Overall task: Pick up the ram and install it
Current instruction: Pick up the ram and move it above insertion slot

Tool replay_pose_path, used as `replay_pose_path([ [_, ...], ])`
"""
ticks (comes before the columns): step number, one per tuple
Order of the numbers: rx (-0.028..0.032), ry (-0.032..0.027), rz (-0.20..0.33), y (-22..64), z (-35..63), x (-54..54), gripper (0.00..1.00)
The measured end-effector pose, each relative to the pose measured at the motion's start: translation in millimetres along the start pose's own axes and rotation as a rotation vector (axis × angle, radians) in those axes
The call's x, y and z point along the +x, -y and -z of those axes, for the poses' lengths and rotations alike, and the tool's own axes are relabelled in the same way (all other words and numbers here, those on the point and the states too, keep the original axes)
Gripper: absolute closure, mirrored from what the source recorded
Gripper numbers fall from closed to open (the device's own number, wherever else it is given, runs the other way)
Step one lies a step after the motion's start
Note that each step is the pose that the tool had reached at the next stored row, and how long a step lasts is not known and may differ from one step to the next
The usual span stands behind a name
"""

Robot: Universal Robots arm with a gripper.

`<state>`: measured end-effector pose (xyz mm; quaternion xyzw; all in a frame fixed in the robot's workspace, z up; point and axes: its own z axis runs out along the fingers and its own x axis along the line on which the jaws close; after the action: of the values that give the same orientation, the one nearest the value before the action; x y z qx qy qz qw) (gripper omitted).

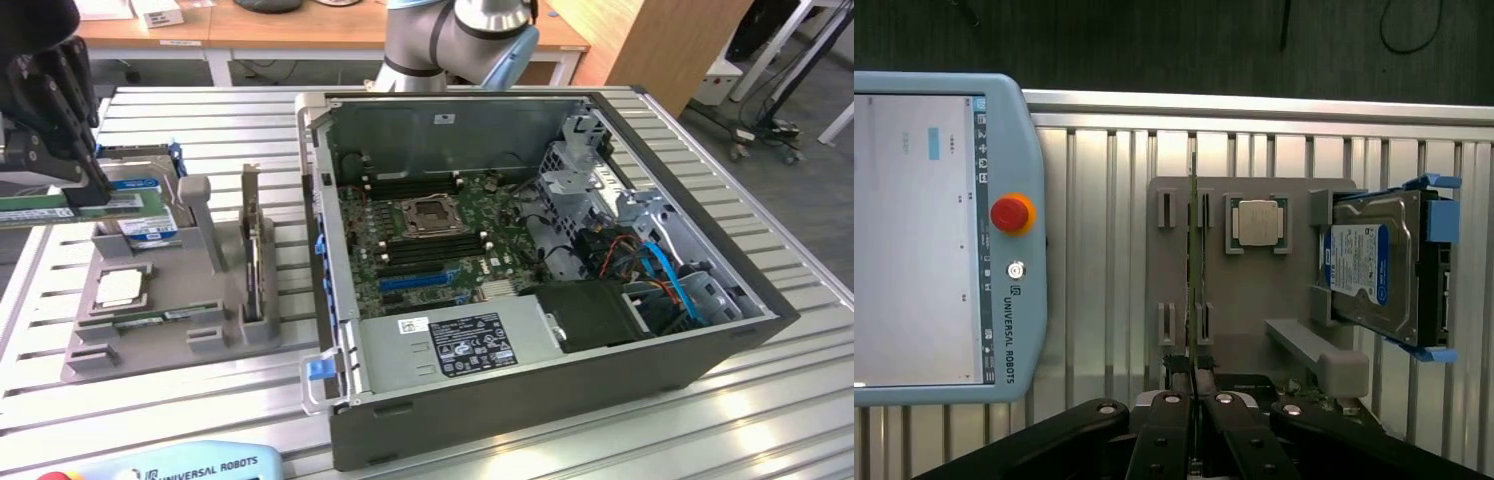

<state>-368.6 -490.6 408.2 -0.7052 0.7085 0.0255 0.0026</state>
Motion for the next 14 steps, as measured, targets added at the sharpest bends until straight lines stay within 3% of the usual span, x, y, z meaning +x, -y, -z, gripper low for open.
replay_pose_path([
  [14, 0.0000, 0.0000, 0.000, 23.8, 0.7, -0.3, 0.89],
])
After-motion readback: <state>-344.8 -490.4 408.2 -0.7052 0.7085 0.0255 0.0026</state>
